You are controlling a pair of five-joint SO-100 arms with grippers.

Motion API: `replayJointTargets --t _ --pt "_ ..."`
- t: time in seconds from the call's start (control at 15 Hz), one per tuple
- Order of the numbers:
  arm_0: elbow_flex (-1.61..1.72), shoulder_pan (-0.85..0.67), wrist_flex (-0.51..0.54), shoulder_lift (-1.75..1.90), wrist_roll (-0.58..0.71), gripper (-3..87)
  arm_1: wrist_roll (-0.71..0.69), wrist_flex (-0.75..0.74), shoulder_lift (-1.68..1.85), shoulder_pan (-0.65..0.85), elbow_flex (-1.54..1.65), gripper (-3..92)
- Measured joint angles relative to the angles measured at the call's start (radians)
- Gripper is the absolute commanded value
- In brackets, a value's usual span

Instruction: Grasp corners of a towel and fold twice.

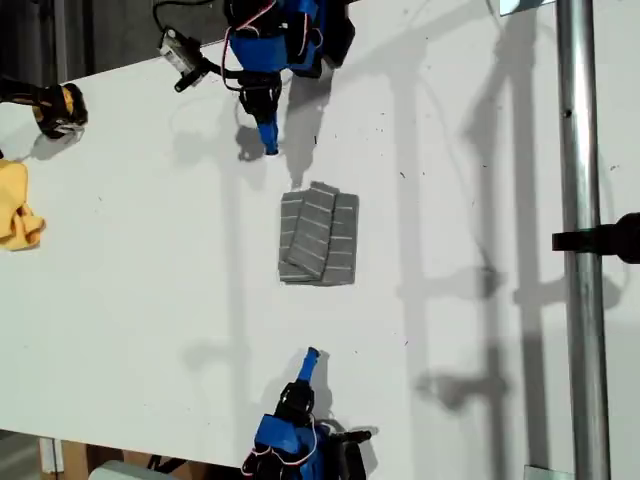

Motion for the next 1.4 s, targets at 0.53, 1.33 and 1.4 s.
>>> replayJointTargets --t 0.53,1.33,1.4 --pt "0.012 -0.017 0.1 0.0 -0.259 13.3 0.118 0.27 0.029 0.017 0.118 4.6" --pt "0.012 -0.031 0.195 0.0 0.143 12.1 0.118 0.27 0.029 0.015 0.118 4.6" --pt "0.012 -0.031 0.195 0.0 0.143 12.1 0.118 0.27 0.029 0.015 0.118 4.6"
